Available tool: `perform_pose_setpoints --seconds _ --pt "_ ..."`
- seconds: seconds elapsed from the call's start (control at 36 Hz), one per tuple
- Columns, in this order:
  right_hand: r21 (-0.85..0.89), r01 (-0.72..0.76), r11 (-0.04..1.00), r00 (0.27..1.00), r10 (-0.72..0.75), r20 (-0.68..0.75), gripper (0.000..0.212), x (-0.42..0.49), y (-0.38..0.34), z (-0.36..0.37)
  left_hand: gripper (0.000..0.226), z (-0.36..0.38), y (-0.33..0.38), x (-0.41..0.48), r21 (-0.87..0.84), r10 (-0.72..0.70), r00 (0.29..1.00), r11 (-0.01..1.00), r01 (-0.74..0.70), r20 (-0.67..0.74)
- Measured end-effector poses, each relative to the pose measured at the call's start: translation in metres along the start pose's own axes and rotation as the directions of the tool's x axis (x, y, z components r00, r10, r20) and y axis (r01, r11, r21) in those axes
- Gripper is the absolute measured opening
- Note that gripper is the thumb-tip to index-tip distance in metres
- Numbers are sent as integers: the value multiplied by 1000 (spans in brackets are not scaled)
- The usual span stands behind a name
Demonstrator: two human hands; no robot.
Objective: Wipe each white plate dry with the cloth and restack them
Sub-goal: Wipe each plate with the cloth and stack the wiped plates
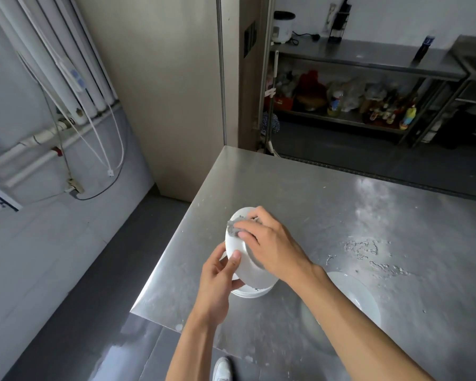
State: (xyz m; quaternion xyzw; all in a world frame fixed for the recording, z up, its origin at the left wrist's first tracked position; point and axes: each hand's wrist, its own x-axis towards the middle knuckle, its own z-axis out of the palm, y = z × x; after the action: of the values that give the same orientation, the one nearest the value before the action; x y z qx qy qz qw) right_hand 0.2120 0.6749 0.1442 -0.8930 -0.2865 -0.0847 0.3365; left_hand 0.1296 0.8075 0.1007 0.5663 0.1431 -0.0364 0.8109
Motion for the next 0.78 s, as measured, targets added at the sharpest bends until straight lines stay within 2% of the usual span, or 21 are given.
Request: perform_pose_setpoints --seconds 0.28,0.44,0.56,0.64,0.72,0.78 --pt "-62 178 982 972 -166 169 20 -26 0 20 29 -19 -1 7 -246 -62 985 969 21 -161" --pt "-101 216 971 966 -197 167 24 -38 12 18 34 -36 4 10 -296 -86 981 955 31 -175" --pt "-172 138 975 978 -106 182 14 -42 26 17 33 -44 10 9 -338 -105 986 940 55 -133" --pt "-230 82 970 984 -43 172 19 -43 37 18 32 -51 10 9 -330 -114 989 941 79 -89" --pt "-289 16 957 996 9 87 13 -37 40 12 30 -53 12 7 -276 -120 992 956 103 -47" --pt "-194 -70 979 997 67 -22 20 -29 39 7 31 -53 12 5 -238 -118 993 965 113 -6"
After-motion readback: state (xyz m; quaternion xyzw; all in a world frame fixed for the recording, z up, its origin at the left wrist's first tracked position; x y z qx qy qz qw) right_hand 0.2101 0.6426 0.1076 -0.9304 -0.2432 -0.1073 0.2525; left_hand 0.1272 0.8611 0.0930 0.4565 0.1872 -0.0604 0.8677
